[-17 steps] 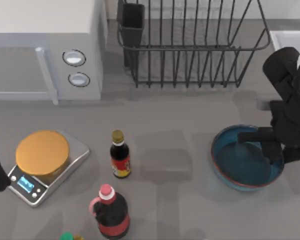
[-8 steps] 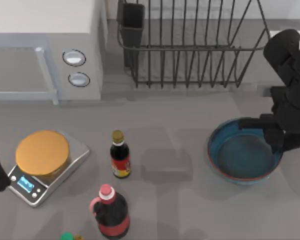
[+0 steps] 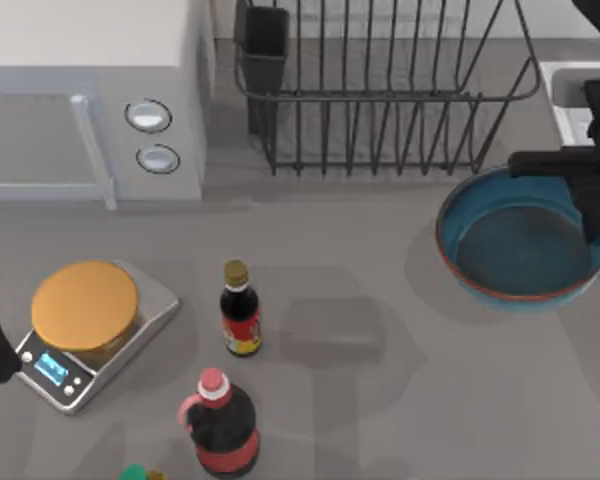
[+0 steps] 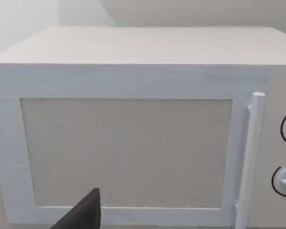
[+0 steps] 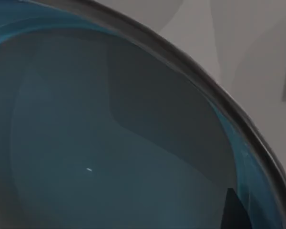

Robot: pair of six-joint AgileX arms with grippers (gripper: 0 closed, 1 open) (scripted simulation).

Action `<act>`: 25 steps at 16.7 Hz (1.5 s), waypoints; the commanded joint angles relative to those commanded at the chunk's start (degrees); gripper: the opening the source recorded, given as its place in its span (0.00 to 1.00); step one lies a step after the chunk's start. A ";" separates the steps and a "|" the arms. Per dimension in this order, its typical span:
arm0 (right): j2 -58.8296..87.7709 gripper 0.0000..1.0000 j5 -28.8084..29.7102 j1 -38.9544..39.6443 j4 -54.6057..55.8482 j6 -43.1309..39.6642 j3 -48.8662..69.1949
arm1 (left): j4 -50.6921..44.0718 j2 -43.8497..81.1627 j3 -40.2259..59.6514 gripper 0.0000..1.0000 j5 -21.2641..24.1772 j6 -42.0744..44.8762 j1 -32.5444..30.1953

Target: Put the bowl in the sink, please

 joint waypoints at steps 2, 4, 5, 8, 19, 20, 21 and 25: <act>-0.85 0.00 0.00 -0.08 -1.83 -0.08 1.69 | 0.00 0.00 0.00 1.00 0.00 0.00 0.00; -0.89 0.00 0.00 -0.08 -1.91 -0.09 1.77 | 0.00 0.00 0.00 1.00 0.00 0.00 0.00; -0.89 0.00 0.00 -0.08 -1.91 -0.09 1.77 | 0.00 0.00 0.00 1.00 0.00 0.00 0.00; -0.88 0.00 -0.30 0.03 -1.21 -0.13 1.29 | 0.00 0.00 0.00 1.00 0.00 0.00 0.00; -3.87 0.00 -14.13 -13.19 40.88 -5.45 -21.44 | 0.00 0.00 0.00 1.00 0.00 0.00 0.00; -3.80 0.00 -15.61 -15.27 47.18 -6.12 -24.64 | 0.00 0.00 0.00 1.00 0.00 0.00 0.00; -3.78 0.00 -17.04 -17.44 53.64 -6.83 -27.94 | 0.00 0.00 0.00 1.00 0.00 0.00 0.00; -4.78 0.00 -22.01 -26.61 80.27 -10.02 -40.97 | 0.00 0.00 0.00 1.00 0.00 0.00 0.00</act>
